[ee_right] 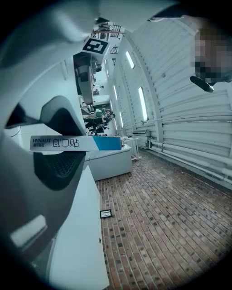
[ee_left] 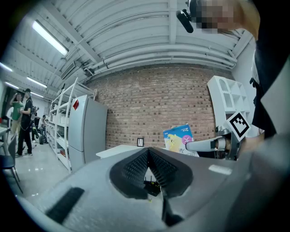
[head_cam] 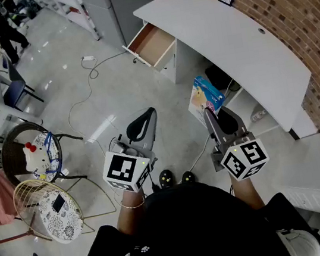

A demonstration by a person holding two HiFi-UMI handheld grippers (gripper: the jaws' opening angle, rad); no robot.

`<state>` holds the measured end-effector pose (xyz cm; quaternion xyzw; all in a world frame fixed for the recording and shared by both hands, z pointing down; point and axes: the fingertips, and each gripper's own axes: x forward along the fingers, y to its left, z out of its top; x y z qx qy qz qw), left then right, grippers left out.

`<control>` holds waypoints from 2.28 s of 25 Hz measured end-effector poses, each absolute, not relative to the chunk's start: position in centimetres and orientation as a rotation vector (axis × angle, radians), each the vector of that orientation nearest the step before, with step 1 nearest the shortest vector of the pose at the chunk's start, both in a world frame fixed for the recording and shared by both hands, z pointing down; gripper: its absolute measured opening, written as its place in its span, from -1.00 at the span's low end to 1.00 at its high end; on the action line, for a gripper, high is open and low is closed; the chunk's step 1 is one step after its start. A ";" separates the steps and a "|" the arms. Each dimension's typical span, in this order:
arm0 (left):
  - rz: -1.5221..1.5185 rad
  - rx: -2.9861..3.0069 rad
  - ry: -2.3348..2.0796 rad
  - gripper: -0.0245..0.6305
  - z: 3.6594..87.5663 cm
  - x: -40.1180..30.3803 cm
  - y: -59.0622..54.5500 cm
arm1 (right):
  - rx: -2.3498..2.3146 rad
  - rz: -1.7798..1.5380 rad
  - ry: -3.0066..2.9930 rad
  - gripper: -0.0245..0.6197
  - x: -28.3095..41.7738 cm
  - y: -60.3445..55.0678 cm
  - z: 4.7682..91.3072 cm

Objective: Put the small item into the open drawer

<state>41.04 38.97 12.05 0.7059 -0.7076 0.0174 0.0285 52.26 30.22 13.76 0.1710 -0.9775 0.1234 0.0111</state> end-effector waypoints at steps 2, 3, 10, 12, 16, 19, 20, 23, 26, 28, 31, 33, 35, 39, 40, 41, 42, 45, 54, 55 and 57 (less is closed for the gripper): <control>0.054 2.174 -2.188 -0.95 12.2 41.4 38.9 | 0.529 0.390 -3.050 -0.61 52.5 30.1 13.9; 0.054 2.172 -2.189 -0.95 12.2 41.5 38.9 | 0.526 0.395 -3.052 -0.61 52.7 30.1 13.9; 0.050 2.153 -2.197 -0.95 12.4 42.3 39.0 | 0.531 0.443 -3.069 -0.61 53.9 29.5 13.7; 0.033 2.143 -2.195 -0.95 12.6 42.6 38.9 | 0.528 0.450 -3.074 -0.61 54.3 29.3 13.7; 0.000 2.134 -2.196 -0.95 12.6 43.3 38.8 | 0.505 0.448 -3.073 -0.61 55.1 29.2 13.9; 0.009 2.126 -2.210 -0.95 12.8 43.8 38.6 | 0.500 0.446 -3.077 -0.61 55.9 29.0 14.0; 0.012 2.122 -2.214 -0.95 12.9 44.0 38.4 | 0.500 0.448 -3.077 -0.61 56.2 28.8 14.1; 0.018 2.119 -2.220 -0.95 13.1 44.8 38.0 | 0.504 0.451 -3.075 -0.61 57.3 28.3 14.3; 0.034 2.115 -2.223 -0.95 13.4 45.4 38.0 | 0.508 0.454 -3.069 -0.61 58.2 28.1 14.8; 0.040 2.110 -2.223 -0.95 13.6 45.7 37.9 | 0.513 0.461 -3.065 -0.61 58.5 27.8 15.0; 0.040 2.103 -2.219 -0.95 13.9 45.7 37.7 | 0.524 0.472 -3.060 -0.61 58.9 27.4 15.3; 0.036 2.104 -2.216 -0.95 14.1 45.4 37.5 | 0.530 0.473 -3.057 -0.61 58.9 27.3 15.4; 0.028 2.108 -2.213 -0.95 14.1 45.0 37.1 | 0.535 0.472 -3.053 -0.61 58.7 27.1 15.5; 0.022 2.127 -2.196 -0.95 14.3 44.1 35.6 | 0.557 0.466 -3.042 -0.61 58.1 25.8 15.7; 0.022 2.136 -2.188 -0.95 14.4 43.7 35.2 | 0.568 0.468 -3.041 -0.61 57.8 25.5 15.7; 0.022 2.145 -2.180 -0.95 14.5 43.3 34.8 | 0.581 0.470 -3.040 -0.61 57.5 25.2 15.8; 0.021 2.154 -2.172 -0.95 14.5 42.7 34.4 | 0.594 0.470 -3.039 -0.61 57.0 24.9 15.7; 0.010 2.176 -2.161 -0.95 14.1 40.5 33.3 | 0.623 0.460 -3.037 -0.61 55.2 24.2 15.6; 0.013 2.237 -2.102 -0.95 14.0 32.9 29.6 | 0.693 0.456 -3.008 -0.61 48.2 21.6 15.7; 0.013 2.240 -2.098 -0.95 14.0 32.0 29.2 | 0.698 0.459 -3.004 -0.61 47.4 21.4 15.8; 0.010 2.245 -2.090 -0.95 14.1 30.3 28.6 | 0.709 0.462 -2.996 -0.61 45.7 20.8 15.9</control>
